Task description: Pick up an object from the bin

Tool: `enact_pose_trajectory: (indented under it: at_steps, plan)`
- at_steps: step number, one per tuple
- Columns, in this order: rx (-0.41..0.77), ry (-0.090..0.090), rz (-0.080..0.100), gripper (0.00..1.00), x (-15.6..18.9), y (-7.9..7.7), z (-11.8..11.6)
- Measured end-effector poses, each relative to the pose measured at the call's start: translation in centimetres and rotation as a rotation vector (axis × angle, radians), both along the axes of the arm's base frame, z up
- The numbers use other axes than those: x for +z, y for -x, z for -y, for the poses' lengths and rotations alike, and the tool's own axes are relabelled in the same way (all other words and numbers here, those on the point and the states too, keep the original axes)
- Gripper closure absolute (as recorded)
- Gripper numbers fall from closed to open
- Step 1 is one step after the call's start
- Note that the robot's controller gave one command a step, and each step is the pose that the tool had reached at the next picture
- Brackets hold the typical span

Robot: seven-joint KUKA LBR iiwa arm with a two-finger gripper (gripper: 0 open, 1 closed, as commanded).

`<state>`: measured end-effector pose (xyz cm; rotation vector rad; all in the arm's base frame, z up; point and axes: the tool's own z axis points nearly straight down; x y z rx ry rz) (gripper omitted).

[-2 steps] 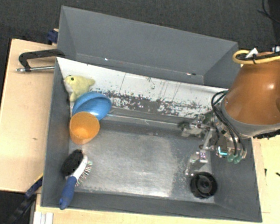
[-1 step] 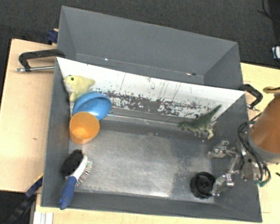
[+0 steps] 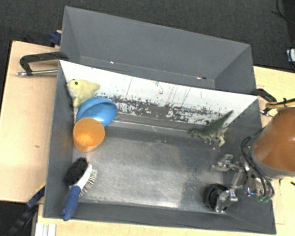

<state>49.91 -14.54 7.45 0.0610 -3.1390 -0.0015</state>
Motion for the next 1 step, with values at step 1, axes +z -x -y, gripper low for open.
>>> enact_pose_trajectory:
  at_steps: [1]
  plan:
    - [0.001, 0.001, 0.003, 1.0, 0.28, -0.11, 0.03]
